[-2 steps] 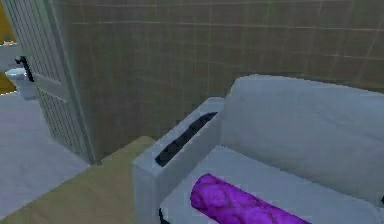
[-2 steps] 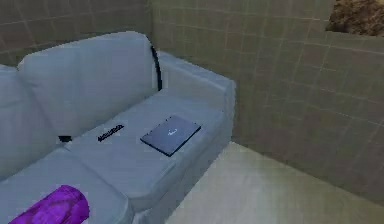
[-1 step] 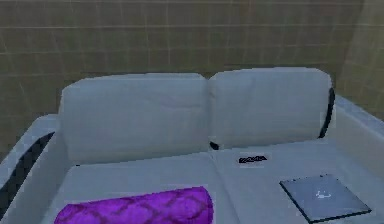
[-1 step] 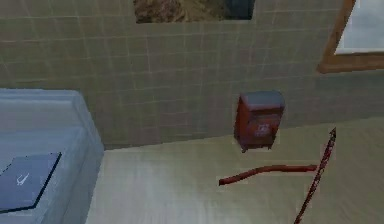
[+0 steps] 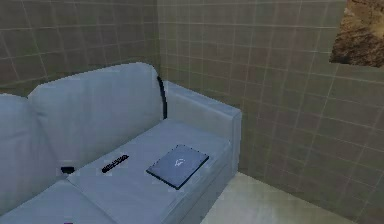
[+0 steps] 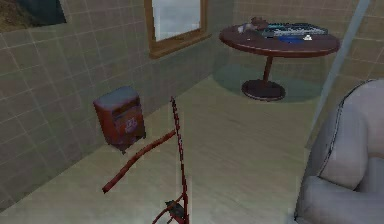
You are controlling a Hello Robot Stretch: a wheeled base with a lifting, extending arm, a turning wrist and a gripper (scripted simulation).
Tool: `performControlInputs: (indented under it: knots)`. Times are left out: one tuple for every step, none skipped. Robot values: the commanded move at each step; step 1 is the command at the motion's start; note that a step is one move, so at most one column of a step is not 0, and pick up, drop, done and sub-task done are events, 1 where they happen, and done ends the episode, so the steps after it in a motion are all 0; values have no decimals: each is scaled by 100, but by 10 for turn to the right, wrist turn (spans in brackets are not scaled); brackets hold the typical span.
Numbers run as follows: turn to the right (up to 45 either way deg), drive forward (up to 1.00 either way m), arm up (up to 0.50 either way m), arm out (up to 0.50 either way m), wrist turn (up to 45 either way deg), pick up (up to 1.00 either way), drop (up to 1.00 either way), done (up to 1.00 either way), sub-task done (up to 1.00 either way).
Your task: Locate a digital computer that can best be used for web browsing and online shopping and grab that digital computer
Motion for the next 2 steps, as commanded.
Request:
performControlInputs:
  knots:
    - [90,0,0,0,0,0,0,0,0]
    - [0,10,0,0,0,0,0,0,0]
